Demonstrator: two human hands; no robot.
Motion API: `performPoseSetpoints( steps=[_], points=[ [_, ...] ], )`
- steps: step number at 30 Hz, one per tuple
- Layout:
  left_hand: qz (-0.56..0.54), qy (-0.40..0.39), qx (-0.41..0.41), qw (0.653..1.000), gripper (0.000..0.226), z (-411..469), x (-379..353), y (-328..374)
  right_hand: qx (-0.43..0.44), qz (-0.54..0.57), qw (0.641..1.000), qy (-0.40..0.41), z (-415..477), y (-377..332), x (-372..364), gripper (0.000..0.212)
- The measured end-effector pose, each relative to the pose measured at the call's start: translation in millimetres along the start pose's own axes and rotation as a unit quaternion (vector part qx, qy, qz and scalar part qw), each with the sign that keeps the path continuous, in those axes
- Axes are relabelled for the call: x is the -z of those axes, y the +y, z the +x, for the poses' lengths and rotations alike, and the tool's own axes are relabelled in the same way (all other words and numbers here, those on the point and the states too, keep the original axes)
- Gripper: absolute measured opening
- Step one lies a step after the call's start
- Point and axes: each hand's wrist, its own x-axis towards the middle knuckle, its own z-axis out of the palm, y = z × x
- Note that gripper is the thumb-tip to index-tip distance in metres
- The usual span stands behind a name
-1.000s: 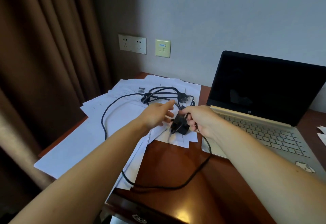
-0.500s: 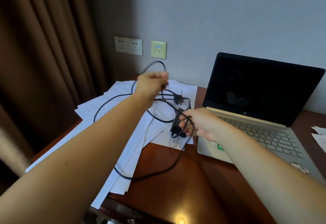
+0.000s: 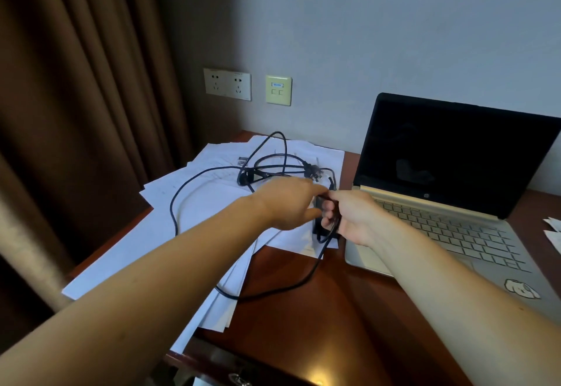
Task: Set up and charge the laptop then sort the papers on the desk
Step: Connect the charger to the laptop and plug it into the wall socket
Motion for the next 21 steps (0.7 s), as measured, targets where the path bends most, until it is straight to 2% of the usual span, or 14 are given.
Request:
performPoseSetpoints(
  steps=[1, 4, 6, 8, 10, 11, 14, 16, 17, 19, 21],
  points=[
    [0.017, -0.050, 0.008, 0.999, 0.038, 2.6, 3.5, 0.4, -0.001, -0.001, 1.000, 0.000, -2.6, -0.3, 1.0, 0.024],
    [0.095, -0.062, 0.022, 0.993, 0.035, 12.0, 13.3, -5.2, 0.001, 0.000, 1.000, 0.006, -8.0, 1.0, 5.8, 0.019],
    [0.131, -0.020, 0.055, 0.990, 0.038, 18.9, 18.0, -12.3, 0.008, -0.019, 1.000, 0.014, -10.7, 1.5, 10.6, 0.019],
    [0.145, 0.077, 0.161, 0.973, 0.038, 26.7, 24.7, -25.3, 0.010, -0.057, 0.998, 0.014, -14.1, 1.5, 16.1, 0.019],
    [0.079, 0.147, 0.297, 0.940, 0.035, 29.6, 32.6, -43.9, 0.008, -0.079, 0.997, 0.018, -17.0, 2.5, 21.4, 0.020],
    [0.030, 0.163, 0.338, 0.926, 0.033, 28.2, 34.5, -53.1, 0.006, -0.080, 0.997, 0.023, -17.4, 3.2, 23.0, 0.020],
    [-0.036, 0.148, 0.363, 0.919, 0.028, 21.2, 30.8, -61.3, -0.014, -0.013, 0.999, 0.029, -13.8, 5.4, 21.9, 0.022],
    [-0.044, 0.169, 0.321, 0.931, 0.052, 15.8, 24.2, -44.9, -0.021, 0.037, 0.999, 0.032, -10.5, 5.7, 17.0, 0.025],
    [-0.043, 0.203, 0.263, 0.942, 0.060, 12.9, 22.9, -32.4, -0.022, 0.048, 0.998, 0.033, -10.0, 5.4, 14.3, 0.027],
    [0.029, 0.248, 0.053, 0.967, 0.059, 9.9, 15.0, -10.8, -0.019, 0.048, 0.998, 0.031, -10.0, 4.4, 9.6, 0.028],
    [0.165, 0.177, -0.123, 0.963, 0.048, 12.4, 4.6, 0.1, -0.014, 0.039, 0.999, 0.025, -11.8, 2.9, 7.4, 0.029]
  ],
)
